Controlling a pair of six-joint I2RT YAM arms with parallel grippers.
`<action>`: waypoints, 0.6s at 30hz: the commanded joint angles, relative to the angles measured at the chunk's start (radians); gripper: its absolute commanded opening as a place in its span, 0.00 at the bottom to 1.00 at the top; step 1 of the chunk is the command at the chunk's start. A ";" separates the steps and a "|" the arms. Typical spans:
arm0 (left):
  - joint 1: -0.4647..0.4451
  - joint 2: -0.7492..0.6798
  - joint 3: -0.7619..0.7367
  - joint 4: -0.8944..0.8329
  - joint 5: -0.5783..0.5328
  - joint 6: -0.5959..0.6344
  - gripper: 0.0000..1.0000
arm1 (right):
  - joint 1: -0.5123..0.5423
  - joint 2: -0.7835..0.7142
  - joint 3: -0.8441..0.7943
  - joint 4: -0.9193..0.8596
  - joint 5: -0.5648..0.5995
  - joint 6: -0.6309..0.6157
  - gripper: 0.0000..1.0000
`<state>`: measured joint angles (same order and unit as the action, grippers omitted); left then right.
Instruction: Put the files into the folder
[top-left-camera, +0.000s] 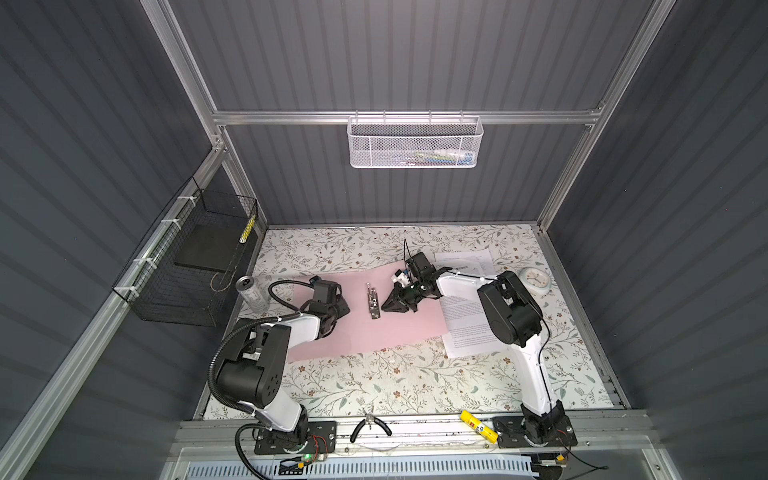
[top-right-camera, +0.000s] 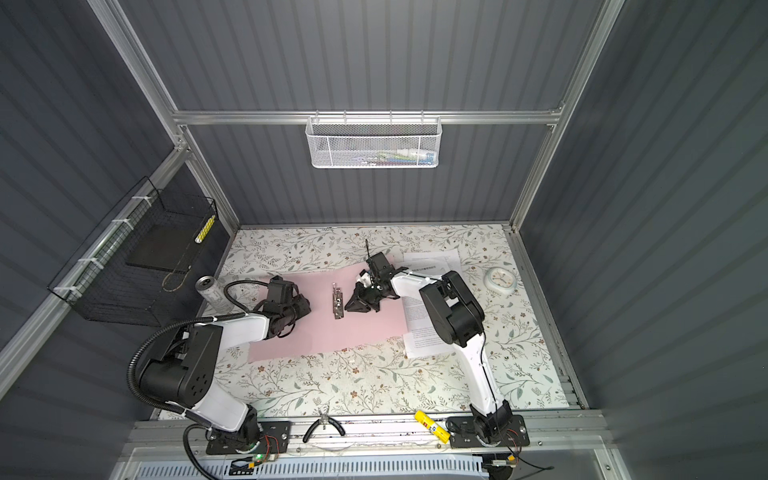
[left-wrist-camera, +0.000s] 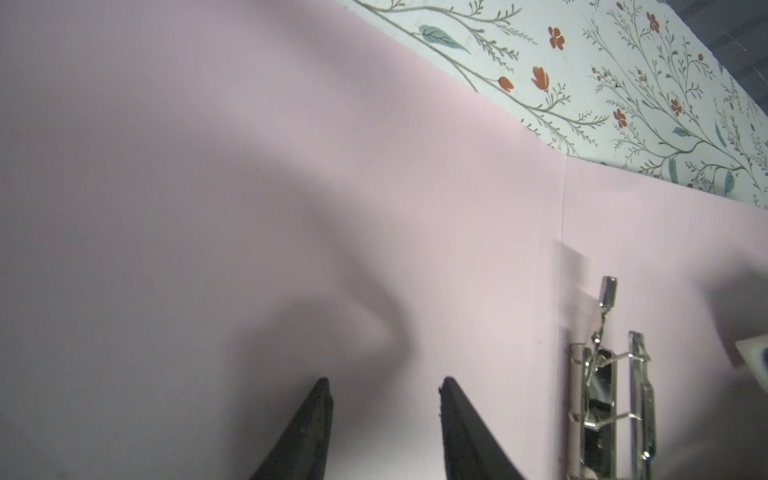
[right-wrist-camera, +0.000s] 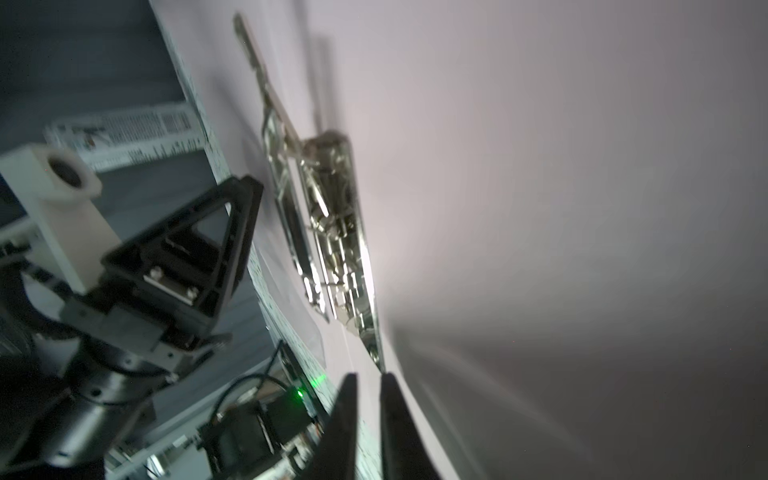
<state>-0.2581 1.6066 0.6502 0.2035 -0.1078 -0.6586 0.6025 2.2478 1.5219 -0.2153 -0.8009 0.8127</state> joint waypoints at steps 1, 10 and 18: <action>0.012 0.053 -0.028 -0.165 -0.003 -0.007 0.45 | 0.013 0.018 0.006 -0.020 -0.006 0.001 0.05; 0.013 0.061 -0.014 -0.180 -0.002 -0.008 0.46 | 0.006 -0.031 0.044 -0.083 0.006 -0.070 0.07; 0.012 0.050 0.044 -0.203 0.031 0.024 0.47 | -0.071 -0.207 -0.018 -0.166 0.077 -0.179 0.14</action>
<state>-0.2535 1.6226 0.6930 0.1547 -0.1032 -0.6571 0.5659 2.1185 1.5223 -0.3351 -0.7624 0.6987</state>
